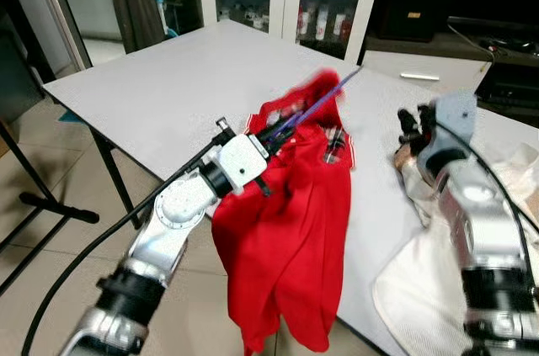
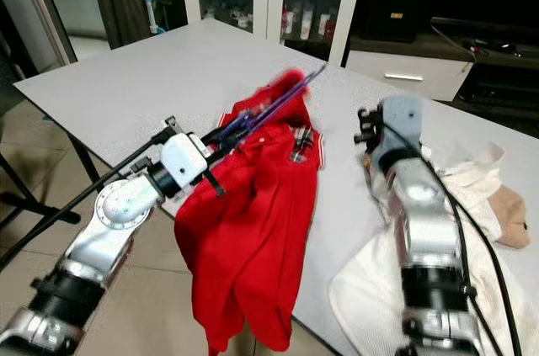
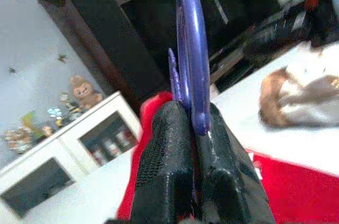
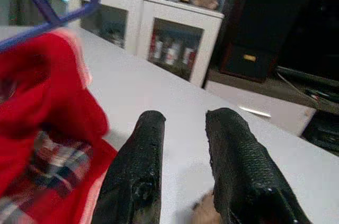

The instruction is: Hang hanger

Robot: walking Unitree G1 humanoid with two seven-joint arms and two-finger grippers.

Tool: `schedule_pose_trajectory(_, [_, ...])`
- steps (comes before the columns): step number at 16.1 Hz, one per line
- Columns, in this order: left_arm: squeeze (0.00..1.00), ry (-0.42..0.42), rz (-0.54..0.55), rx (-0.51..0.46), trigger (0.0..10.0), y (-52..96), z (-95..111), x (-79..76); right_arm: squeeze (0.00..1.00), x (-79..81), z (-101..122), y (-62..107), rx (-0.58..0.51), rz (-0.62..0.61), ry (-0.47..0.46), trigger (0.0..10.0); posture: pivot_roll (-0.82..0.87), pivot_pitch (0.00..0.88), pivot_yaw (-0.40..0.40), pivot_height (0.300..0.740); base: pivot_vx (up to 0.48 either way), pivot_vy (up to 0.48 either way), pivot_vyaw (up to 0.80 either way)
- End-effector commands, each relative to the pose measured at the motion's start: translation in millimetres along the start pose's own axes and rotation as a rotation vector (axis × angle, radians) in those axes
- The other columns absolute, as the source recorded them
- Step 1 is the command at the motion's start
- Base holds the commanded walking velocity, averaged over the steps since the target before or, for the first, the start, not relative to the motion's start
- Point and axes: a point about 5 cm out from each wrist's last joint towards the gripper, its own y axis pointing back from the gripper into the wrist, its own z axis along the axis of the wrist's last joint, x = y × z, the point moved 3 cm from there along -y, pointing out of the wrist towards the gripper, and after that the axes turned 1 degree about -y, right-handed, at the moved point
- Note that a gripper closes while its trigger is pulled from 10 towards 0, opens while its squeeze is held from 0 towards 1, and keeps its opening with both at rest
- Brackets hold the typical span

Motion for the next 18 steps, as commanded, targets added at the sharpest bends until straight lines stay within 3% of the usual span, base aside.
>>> schedule_pose_trajectory(1, [0.00, 0.048, -0.005, 0.000, 10.0, 4.9, 0, -2.5, 0.00, -11.6, 3, 5.7, -0.021, -0.059, 0.002, 10.0, 0.05, 0.029, -0.019, 0.740, 0.000, 0.000, 0.00])
schedule_pose_trajectory(6, [0.00, 0.207, 0.064, -0.049, 10.0, 15.6, 13, -4.6, 0.00, -28.0, 2, 18.1, -0.042, -0.166, 0.018, 10.0, 0.04, 0.034, -0.012, 0.740, 0.000, 0.000, 0.00])
schedule_pose_trajectory(7, [0.00, 0.240, 0.153, -0.057, 10.0, 17.3, 13, 0.5, 0.00, -33.1, 10, 24.5, -0.119, -0.251, 0.034, 10.0, 0.04, 0.035, -0.008, 0.740, 0.000, 0.000, 0.00])
schedule_pose_trajectory(8, [0.00, 0.296, 0.300, -0.063, 10.0, 18.9, 12, 11.6, 0.00, -24.8, 20, 33.3, -0.208, -0.294, 0.024, 10.0, 0.04, 0.037, -0.003, 0.740, 0.000, 0.000, 0.00])
schedule_pose_trajectory(10, [0.00, 0.374, 0.434, -0.056, 10.0, 22.7, 10, 23.9, 0.00, -1.8, 23, 43.4, -0.259, -0.256, 0.002, 10.0, 0.04, 0.040, -0.003, 0.740, 0.000, 0.000, 0.00])
schedule_pose_trajectory(13, [0.00, 0.391, 0.464, -0.033, 10.0, 30.8, 9, 29.6, 0.00, 19.1, 18, 63.2, -0.292, -0.187, 0.023, 10.0, 0.03, 0.045, -0.003, 0.740, 0.000, 0.000, 0.00])
schedule_pose_trajectory(15, [0.00, 0.373, 0.464, -0.021, 10.0, 34.9, 10, 30.1, 0.00, 16.6, 10, 71.1, -0.270, -0.196, 0.033, 10.0, 0.03, 0.050, -0.005, 0.740, 0.000, 0.000, 0.00])
schedule_pose_trajectory(18, [0.00, 0.378, 0.445, -0.006, 10.0, 35.9, 10, 22.9, 0.00, 12.6, 8, 77.2, -0.265, -0.212, 0.036, 10.0, 0.02, 0.053, -0.004, 0.740, 0.000, -0.466, 0.00])
